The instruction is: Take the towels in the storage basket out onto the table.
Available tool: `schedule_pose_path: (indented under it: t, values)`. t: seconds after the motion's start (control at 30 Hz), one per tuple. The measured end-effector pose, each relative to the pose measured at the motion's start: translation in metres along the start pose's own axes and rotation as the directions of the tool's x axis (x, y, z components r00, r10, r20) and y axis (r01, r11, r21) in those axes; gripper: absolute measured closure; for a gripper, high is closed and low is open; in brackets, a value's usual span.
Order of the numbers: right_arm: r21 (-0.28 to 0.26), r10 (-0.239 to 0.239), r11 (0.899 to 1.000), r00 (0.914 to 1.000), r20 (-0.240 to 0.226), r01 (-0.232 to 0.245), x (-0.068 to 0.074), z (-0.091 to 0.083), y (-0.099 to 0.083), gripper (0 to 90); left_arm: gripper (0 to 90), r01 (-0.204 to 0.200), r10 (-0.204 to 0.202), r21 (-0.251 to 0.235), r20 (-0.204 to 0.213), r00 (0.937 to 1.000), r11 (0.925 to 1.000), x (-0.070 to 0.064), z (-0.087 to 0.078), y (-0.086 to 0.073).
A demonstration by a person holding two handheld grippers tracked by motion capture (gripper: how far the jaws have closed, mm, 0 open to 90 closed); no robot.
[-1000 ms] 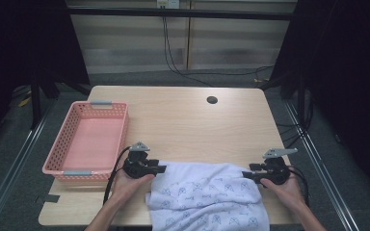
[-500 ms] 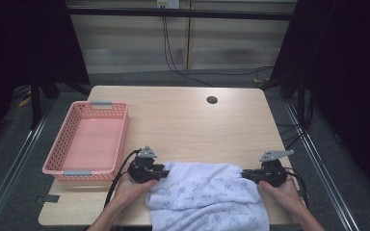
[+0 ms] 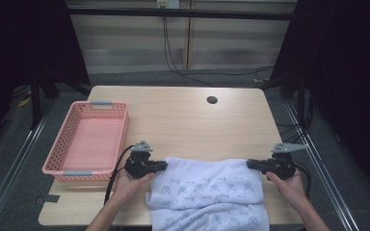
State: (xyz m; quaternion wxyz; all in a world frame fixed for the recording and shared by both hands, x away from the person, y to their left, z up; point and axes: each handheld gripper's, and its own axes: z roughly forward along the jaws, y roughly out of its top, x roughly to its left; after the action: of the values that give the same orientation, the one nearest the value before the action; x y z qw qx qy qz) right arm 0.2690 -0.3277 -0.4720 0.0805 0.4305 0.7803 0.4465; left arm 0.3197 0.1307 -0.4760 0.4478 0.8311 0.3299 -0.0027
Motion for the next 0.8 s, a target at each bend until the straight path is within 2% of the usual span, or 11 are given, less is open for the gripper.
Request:
schedule_pose_path:
  t: [0.13,0.23,0.37,0.43,0.5,0.57,0.67,0.8]
  values:
    - [-0.031,0.006,0.999,1.0,0.001,-0.006,-0.001,-0.006,0.007,86.6,84.8,0.02,-0.019,-0.057,0.016,0.9997,0.9982,0.002,-0.008,0.006]
    - [-0.058,0.004,0.998,1.0,0.003,-0.004,-0.002,-0.01,0.014,86.6,84.8,0.02,-0.02,-0.066,0.008,0.9998,0.9976,0.004,-0.012,0.011]
    - [-0.115,-0.003,0.993,1.0,0.003,0.004,-0.003,-0.017,0.03,86.6,84.8,0.027,-0.027,-0.105,0.005,0.9996,0.9941,0.006,-0.02,0.02]
    - [-0.125,-0.009,0.992,0.9999,0.007,0.01,-0.005,-0.02,0.035,86.5,84.8,0.014,-0.014,-0.122,-0.001,0.9999,0.9924,0.006,-0.023,0.024]
    - [-0.132,-0.005,0.991,0.9999,0.01,0.007,-0.005,-0.02,0.038,86.5,84.8,0.023,-0.021,-0.143,0.012,0.9997,0.9894,0.008,-0.028,0.029]
    - [-0.143,-0.014,0.99,0.9998,0.015,0.016,-0.007,-0.023,0.043,86.5,84.8,0.013,-0.013,-0.161,0.0,0.9999,0.9868,0.007,-0.032,0.033]
    - [-0.156,-0.008,0.988,0.9999,0.01,0.01,-0.008,-0.023,0.046,86.5,84.8,0.012,-0.012,-0.175,0.005,0.9999,0.9846,0.008,-0.034,0.036]
    - [-0.161,-0.021,0.987,0.9996,0.02,0.024,-0.009,-0.023,0.053,86.5,84.7,0.013,-0.011,-0.191,0.008,0.9999,0.9814,0.008,-0.035,0.043]
